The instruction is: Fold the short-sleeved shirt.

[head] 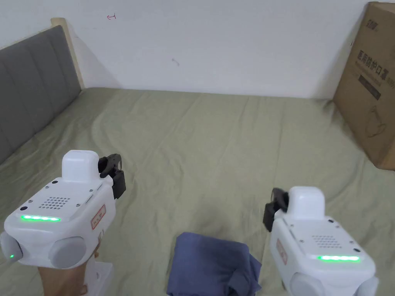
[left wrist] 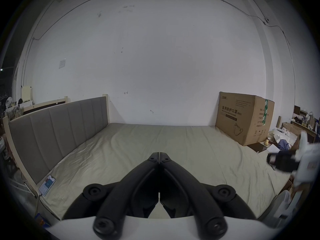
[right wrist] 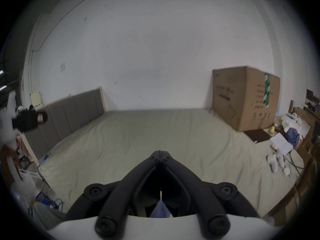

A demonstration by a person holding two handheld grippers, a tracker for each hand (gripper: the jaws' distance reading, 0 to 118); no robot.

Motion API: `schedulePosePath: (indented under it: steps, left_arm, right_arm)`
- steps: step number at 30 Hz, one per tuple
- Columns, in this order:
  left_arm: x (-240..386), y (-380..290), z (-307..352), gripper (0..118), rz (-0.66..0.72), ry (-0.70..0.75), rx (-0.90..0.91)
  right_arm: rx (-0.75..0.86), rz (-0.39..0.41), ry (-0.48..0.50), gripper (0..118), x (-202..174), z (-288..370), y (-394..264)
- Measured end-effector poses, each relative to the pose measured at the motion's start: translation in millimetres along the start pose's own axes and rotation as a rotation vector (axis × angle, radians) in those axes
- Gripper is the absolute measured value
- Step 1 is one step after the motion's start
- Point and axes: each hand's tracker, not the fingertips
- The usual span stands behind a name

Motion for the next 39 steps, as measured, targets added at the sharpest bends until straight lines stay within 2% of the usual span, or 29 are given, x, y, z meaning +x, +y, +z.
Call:
schedulePosePath:
  steps: [3,7,13,17,19,20,22,23,24,25,27,30,37,39]
  left_arm:
    - [-7.1,-2.2,-0.9,0,0.009,0.004,-0.013]
    - [-15.7,-7.4,-4.0,0,0.010,0.007,-0.033]
    - [-26.6,-19.1,-10.7,0,0.046,0.003,-0.092]
    - [-30.0,-34.1,-21.8,0,0.101,-0.031,-0.187]
    - [-31.4,-44.9,-33.3,6,0.182,-0.080,-0.275]
    - [-31.2,-50.9,-38.2,18,0.225,-0.097,-0.309]
    - [-29.5,-66.7,-54.1,46,0.325,-0.145,-0.421]
    - [-27.8,-74.5,-61.6,73,0.373,-0.160,-0.468]
    - [-24.5,-84.7,-72.5,88,0.415,-0.171,-0.555]
    - [-21.1,-96.0,-83.8,92,0.454,-0.185,-0.638]
    - [-12.4,-115.1,-98.6,92,0.504,-0.224,-0.714]
    - [4.8,-139.6,-113.3,92,0.504,-0.235,-0.793]
    - [36.3,-181.0,-138.7,92,0.371,-0.315,-0.967]
    - [45.7,-188.5,-137.7,88,0.353,-0.357,-1.025]
  right_arm:
    - [-0.113,0.013,0.036,0,-13.6,-24.3,-38.9]
    - [-0.264,0.078,0.049,0,-32.2,-53.1,-92.3]
    - [-0.444,0.090,0.044,0,-43.4,-85.3,-151.0]
    - [-0.420,0.113,-0.004,0,-44.9,-93.1,-165.3]
    - [-0.426,0.119,-0.009,0,-45.9,-94.5,-165.6]
    - [-0.424,0.119,-0.009,0,-45.6,-93.5,-165.7]
    - [-0.412,0.113,-0.010,0,-43.9,-91.1,-167.7]
    - [-0.409,0.113,-0.006,0,-42.6,-90.4,-168.3]
    - [-0.408,0.110,-0.001,0,-41.2,-90.3,-167.8]
    - [-0.409,0.102,0.004,0,-39.6,-90.5,-166.1]
    - [-0.418,0.091,0.014,0,-36.9,-91.5,-165.0]
    - [-0.422,0.083,0.029,0,-33.1,-91.7,-164.6]
    - [-0.428,0.050,0.042,0,-29.8,-92.2,-163.8]
    - [-0.430,0.042,0.050,0,-28.0,-92.0,-163.2]
